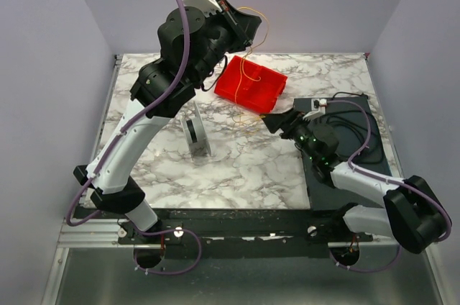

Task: Wrap the cables

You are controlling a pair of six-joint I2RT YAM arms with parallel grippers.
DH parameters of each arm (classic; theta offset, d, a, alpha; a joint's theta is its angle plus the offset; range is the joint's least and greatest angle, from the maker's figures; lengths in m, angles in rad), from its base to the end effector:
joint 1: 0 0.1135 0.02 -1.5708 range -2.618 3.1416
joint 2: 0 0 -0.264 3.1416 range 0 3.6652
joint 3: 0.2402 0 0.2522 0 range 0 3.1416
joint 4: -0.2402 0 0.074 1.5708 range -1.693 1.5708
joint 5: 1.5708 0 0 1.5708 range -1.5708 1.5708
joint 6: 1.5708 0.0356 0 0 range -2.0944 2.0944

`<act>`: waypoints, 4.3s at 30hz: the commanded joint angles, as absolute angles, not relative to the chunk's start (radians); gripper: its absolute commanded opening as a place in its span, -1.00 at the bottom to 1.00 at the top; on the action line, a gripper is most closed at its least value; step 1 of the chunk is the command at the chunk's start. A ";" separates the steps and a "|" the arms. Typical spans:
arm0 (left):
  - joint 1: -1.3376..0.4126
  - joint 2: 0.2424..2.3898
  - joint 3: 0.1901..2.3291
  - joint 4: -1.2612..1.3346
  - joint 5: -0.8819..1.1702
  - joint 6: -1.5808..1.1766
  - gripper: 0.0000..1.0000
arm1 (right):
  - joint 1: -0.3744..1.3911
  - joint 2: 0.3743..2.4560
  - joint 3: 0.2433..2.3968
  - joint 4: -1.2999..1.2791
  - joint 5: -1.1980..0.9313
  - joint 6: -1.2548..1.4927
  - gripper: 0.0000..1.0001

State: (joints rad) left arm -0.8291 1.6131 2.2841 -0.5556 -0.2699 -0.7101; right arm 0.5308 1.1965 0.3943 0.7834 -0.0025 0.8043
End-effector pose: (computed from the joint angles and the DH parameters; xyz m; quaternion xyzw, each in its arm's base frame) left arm 0.2051 -0.2098 0.5890 -0.0611 0.6639 -0.4506 0.5937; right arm 0.2125 0.1248 0.2228 0.0964 0.7072 0.4343 0.5495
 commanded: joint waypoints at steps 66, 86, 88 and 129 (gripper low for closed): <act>-0.946 1.655 2.391 -0.426 -0.481 -0.677 -1.00 | 0.557 1.490 0.736 1.106 0.121 0.980 0.75; -0.946 1.346 1.990 -0.374 -0.474 -0.738 -1.00 | 0.539 1.546 0.877 0.890 0.273 1.084 -0.05; -0.945 1.322 1.955 -0.377 -0.477 -0.724 -1.00 | 0.523 1.551 0.883 0.885 0.238 1.092 -0.05; -0.934 1.448 2.135 -0.377 -0.439 -0.644 -1.00 | 0.714 1.399 0.949 0.324 0.125 0.548 0.31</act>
